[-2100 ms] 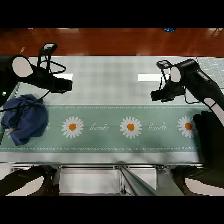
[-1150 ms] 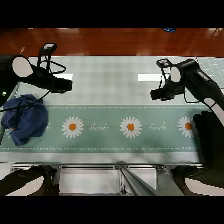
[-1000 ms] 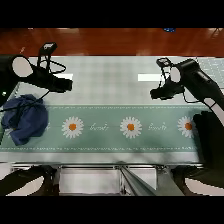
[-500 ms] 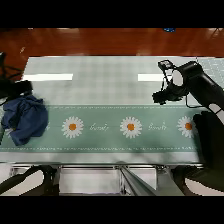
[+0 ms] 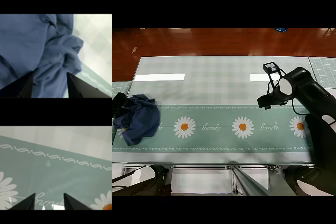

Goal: Fold the shirts.

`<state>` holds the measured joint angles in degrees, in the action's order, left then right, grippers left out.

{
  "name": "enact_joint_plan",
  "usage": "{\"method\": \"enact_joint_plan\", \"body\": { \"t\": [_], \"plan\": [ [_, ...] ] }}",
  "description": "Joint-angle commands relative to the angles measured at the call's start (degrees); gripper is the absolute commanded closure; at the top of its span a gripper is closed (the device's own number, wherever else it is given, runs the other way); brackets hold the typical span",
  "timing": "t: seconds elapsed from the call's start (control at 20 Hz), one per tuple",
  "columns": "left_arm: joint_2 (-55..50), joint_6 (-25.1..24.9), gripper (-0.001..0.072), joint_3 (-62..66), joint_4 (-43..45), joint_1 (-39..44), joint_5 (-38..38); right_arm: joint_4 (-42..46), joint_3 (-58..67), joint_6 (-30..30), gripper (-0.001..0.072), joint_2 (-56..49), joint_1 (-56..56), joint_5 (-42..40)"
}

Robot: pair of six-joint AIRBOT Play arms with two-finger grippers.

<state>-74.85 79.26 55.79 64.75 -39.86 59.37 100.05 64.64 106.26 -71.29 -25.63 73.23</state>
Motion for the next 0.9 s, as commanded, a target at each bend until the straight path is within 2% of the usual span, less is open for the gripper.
{"method": "enact_joint_plan", "body": {
  "t": [0.0,0.15,0.3,0.35,0.4,0.45,0.6,0.75,0.85],
  "plan": [
    [-3.28,-4.24,0.0202,-0.42,0.76,0.24,-3.56,-0.98,-0.09,1.31,0.0303,0.20,-0.98,-0.15],
    [-6.40,-4.02,0.0202,-0.39,8.50,4.92,-4.37,-0.94,-0.09,2.03,0.0304,0.20,-0.98,-0.15],
    [-9.44,-4.02,0.0204,-0.39,10.49,9.70,-4.31,-0.94,-0.09,2.69,0.0303,0.20,-0.98,-0.13],
    [-9.92,-3.76,0.0279,-0.22,10.51,10.97,-3.80,-0.98,-0.09,2.80,0.0304,0.20,-0.98,0.02],
    [-10.01,-2.95,0.0628,0.35,10.49,11.89,-3.19,-0.94,-0.07,2.78,0.0304,0.22,-0.98,0.24],
    [-9.70,-1.88,0.0680,1.42,10.27,12.55,-2.78,-0.83,-0.07,2.73,0.0304,0.33,-0.98,0.37],
    [-7.61,-1.01,0.0680,8.59,7.37,13.68,2.10,2.54,-0.07,3.43,0.0304,3.02,-0.98,-0.31],
    [-2.03,-1.31,0.0680,15.76,-4.31,13.94,2.99,9.35,-0.07,8.59,0.0304,8.79,-0.96,-2.95],
    [1.99,-3.87,0.0680,20.55,-11.54,14.16,2.69,13.31,-0.07,9.01,0.0304,12.81,-0.98,-2.49]
  ]
}}
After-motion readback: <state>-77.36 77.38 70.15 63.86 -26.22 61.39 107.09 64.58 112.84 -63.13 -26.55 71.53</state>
